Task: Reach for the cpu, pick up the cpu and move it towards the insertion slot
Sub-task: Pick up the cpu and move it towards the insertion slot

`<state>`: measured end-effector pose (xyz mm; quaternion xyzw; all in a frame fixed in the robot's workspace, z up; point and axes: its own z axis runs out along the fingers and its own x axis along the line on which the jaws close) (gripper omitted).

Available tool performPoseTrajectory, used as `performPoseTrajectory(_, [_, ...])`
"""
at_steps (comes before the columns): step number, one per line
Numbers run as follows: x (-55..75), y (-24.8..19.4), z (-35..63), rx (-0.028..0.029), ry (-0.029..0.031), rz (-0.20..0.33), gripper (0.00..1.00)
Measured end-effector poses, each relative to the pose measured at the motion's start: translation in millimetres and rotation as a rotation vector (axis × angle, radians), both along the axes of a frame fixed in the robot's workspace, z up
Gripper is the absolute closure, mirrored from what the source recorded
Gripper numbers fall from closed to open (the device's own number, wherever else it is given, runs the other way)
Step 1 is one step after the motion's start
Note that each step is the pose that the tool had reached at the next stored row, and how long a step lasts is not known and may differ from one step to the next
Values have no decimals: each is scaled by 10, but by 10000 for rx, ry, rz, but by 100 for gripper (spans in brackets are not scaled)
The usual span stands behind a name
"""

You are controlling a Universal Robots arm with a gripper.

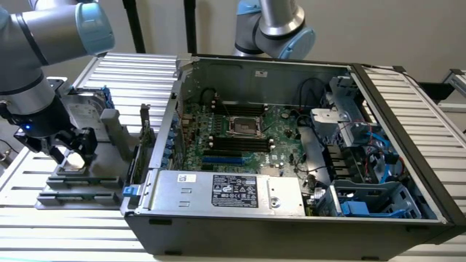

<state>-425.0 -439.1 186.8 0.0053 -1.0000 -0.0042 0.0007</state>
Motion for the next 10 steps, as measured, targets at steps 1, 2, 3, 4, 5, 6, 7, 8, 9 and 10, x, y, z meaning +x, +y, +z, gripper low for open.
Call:
performPoseTrajectory(1, [0, 1, 0, -3, 4, 0, 33])
performPoseTrajectory(2, [0, 3, 0, -7, 8, 0, 33])
performPoseTrajectory(3, [0, 5, 0, -12, 15, -1, 33])
performPoseTrajectory(4, [0, 9, 1, -24, 25, -2, 33])
performPoseTrajectory(5, [0, 14, 0, -41, 34, -2, 33])
performPoseTrajectory(6, [1, 19, 0, -56, 39, 0, 33])
performPoseTrajectory(7, [1, 25, 0, -69, 44, 0, 33])
performPoseTrajectory(8, [2, 32, 0, -86, 48, -1, 33])
performPoseTrajectory(9, [2, 39, -1, -104, 50, -1, 33])
performPoseTrajectory(10, [2, 44, -1, -124, 52, 0, 33])
